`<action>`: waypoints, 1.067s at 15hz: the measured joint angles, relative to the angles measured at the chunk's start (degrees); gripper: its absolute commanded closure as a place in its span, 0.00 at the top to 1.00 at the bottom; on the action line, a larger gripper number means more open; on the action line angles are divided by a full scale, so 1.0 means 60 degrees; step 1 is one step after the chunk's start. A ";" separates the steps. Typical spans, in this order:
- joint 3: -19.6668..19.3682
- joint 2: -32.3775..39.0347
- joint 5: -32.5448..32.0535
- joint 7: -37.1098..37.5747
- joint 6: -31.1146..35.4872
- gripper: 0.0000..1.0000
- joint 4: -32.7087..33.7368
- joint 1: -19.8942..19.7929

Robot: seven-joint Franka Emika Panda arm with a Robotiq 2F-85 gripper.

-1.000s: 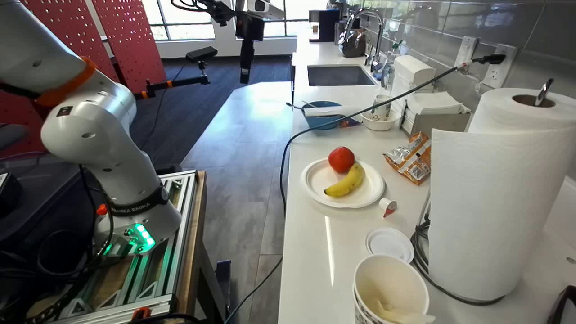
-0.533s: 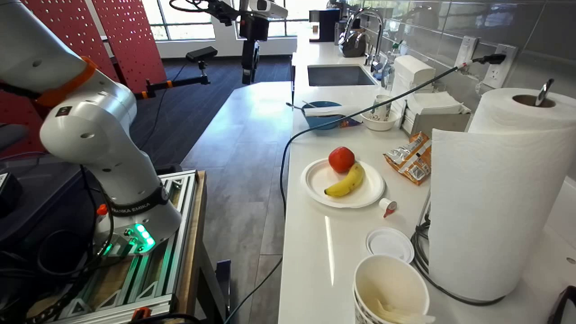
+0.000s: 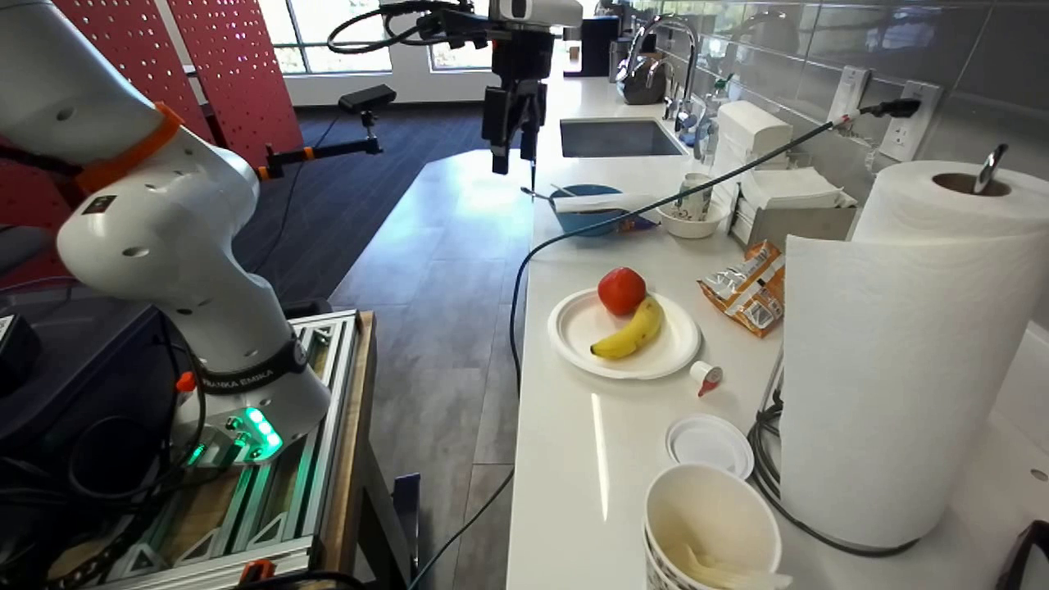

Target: Tear a piece of paper towel from the roll and place it on top of the coffee cup on the left.

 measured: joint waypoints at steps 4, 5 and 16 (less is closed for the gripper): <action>-0.0381 0.0012 -0.1117 0.0888 0.1132 1.00 -0.0124 -0.0706; -0.0422 0.0010 -0.1425 0.1203 0.1388 1.00 -0.0196 -0.0861; -0.0684 0.0058 -0.1977 0.2295 0.1818 1.00 -0.0239 -0.1284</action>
